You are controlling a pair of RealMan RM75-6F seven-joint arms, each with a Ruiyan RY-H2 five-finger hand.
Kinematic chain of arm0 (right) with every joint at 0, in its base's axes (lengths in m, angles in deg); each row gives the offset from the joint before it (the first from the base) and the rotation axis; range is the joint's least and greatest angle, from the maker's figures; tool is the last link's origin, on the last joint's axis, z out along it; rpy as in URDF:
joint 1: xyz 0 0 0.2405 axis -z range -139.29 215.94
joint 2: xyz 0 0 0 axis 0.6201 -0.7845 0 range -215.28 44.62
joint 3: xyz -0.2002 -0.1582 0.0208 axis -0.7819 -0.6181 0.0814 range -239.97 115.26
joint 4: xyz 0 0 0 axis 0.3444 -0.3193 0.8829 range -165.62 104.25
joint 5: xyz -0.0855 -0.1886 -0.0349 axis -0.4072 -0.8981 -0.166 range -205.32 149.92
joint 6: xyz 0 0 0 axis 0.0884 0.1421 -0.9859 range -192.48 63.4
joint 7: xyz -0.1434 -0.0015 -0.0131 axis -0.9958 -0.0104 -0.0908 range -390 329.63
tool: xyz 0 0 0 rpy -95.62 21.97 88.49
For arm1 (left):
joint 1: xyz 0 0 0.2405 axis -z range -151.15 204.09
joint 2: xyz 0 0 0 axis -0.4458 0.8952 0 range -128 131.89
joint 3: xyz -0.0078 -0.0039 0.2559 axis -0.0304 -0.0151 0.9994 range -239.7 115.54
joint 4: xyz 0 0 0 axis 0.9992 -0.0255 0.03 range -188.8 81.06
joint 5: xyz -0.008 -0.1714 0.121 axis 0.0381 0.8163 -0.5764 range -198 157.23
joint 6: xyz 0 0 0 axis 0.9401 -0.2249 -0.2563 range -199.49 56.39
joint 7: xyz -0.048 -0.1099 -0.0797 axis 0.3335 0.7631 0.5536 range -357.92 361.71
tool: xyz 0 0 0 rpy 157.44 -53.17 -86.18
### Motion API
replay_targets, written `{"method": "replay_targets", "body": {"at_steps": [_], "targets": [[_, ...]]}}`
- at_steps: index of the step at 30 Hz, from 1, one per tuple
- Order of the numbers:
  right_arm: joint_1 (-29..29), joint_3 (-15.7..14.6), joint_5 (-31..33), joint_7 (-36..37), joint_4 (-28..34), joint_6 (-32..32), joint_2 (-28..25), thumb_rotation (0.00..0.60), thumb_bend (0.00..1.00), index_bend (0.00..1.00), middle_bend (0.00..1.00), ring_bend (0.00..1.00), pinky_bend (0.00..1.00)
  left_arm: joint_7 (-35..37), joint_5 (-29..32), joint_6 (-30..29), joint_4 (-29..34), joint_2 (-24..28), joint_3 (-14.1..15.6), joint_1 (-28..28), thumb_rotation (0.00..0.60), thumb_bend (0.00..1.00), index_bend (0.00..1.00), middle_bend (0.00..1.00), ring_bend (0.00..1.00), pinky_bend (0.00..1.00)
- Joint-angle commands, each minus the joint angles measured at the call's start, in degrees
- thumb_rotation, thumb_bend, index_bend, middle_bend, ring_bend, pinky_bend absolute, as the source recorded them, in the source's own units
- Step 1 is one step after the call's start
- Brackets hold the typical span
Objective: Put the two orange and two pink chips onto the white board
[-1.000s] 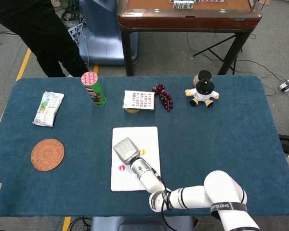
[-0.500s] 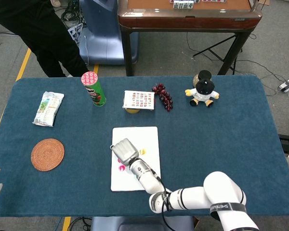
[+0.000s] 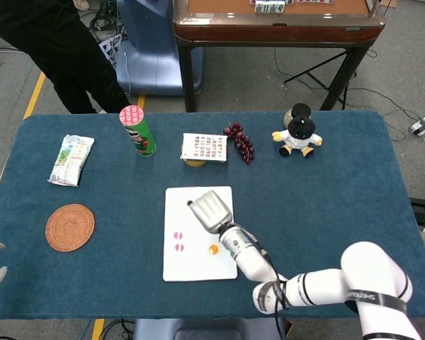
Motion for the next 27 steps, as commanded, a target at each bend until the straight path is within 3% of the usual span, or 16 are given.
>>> {"method": "replay_targets", "body": {"at_steps": [1,8,11,18,27], "targets": [[5.41,-4.42,-5.51,0.80,8.33,5.96,-8.52,0.600,0.13,0.36,0.95,0.96,1.00,-0.35,-0.33,0.11,0.56,0.28,-0.46,0.61,0.600,0.32,0.45,0.48,0.45,0.59],[14.30,-12.13,-13.47,2.16,18.87,14.55,-20.95,0.600,0.14,0.37,0.74,0.78,1.00,-1.25,-0.39,0.78,2.34,0.89,-1.39,2.06,0.600,0.32,0.45,0.48,0.45,0.59],[18.21,-15.00,-17.35,4.56,20.00,17.16,-24.47,0.600,0.13,0.37,0.66,0.69,0.92,-2.02,-0.94,0.76,3.17,0.89,-1.64,2.63,0.600,0.32,0.45,0.48,0.45,0.59],[28.15,-19.70,-26.59,12.28,17.44,24.16,-28.98,0.600,0.14,0.37,0.52,0.51,0.54,-4.32,-1.99,1.85,5.20,0.75,-1.95,4.33,0.600,0.32,0.45,0.48,0.45,0.59],[42.65,-21.68,-34.49,24.62,10.18,35.02,-29.63,0.600,0.14,0.37,0.49,0.47,0.51,-5.30,-3.19,2.58,5.26,0.42,-1.20,5.11,0.600,0.32,0.38,0.48,0.42,0.59]]}}
